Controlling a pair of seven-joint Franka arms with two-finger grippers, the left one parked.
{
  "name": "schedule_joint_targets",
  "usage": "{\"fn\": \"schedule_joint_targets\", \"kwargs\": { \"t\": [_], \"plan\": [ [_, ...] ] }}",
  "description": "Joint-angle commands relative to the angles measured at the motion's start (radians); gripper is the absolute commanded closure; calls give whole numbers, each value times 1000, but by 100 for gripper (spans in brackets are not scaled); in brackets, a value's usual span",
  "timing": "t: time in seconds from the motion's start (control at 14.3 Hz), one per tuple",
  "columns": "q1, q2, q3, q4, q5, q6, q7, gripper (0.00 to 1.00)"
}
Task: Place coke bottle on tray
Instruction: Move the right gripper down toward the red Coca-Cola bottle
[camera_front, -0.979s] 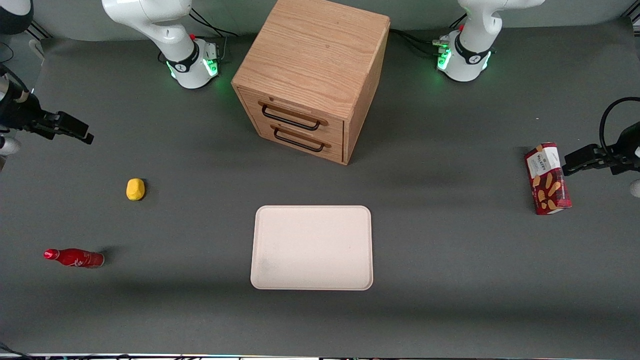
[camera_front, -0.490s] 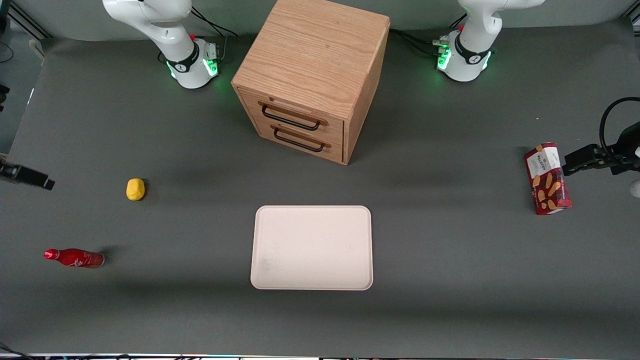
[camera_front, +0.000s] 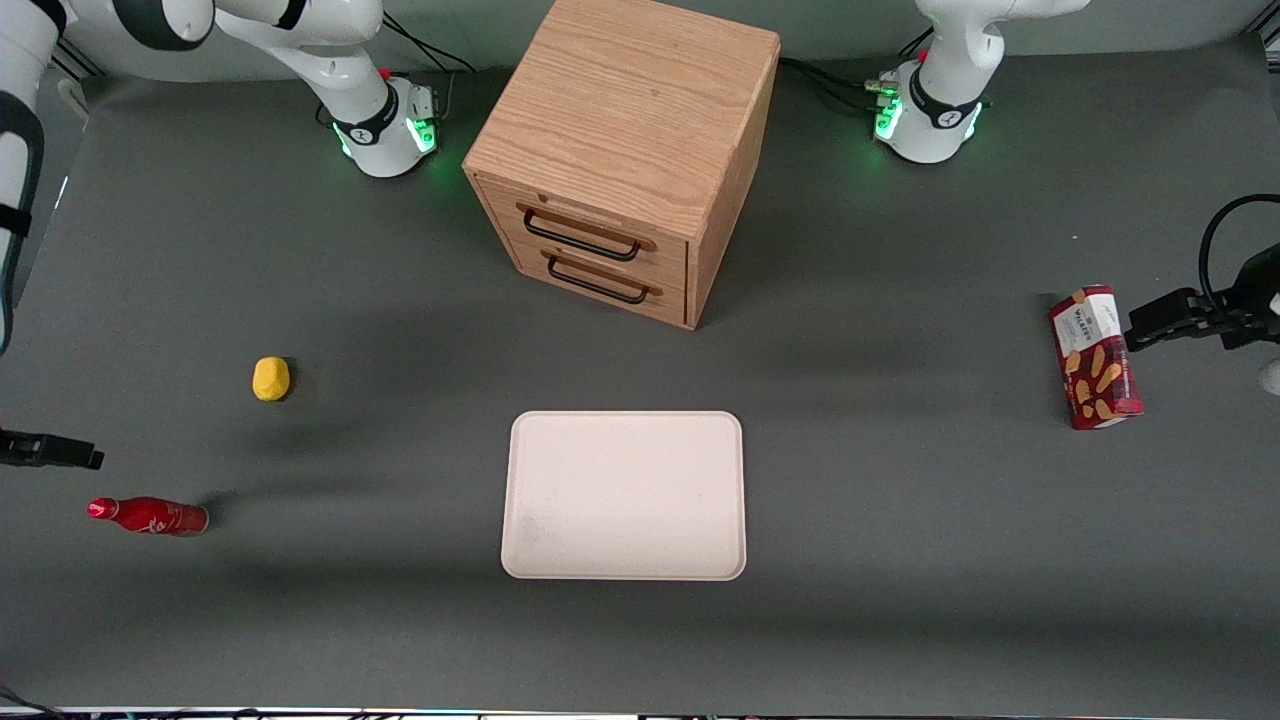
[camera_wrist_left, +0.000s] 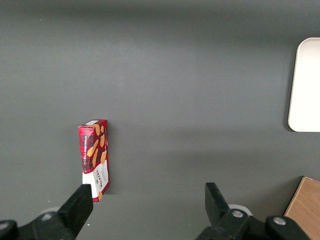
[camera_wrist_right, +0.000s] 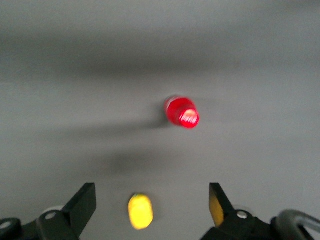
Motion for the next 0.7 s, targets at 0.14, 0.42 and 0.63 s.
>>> {"fn": "schedule_joint_targets", "kwargs": {
  "t": [0.14,0.42,0.63],
  "plan": [
    [-54,142,-6,84,89,112,-107,0],
    [-54,191,-6,84,102,171,-127,0],
    [-59,191,-10,51,177,170,-184,0]
  ]
}}
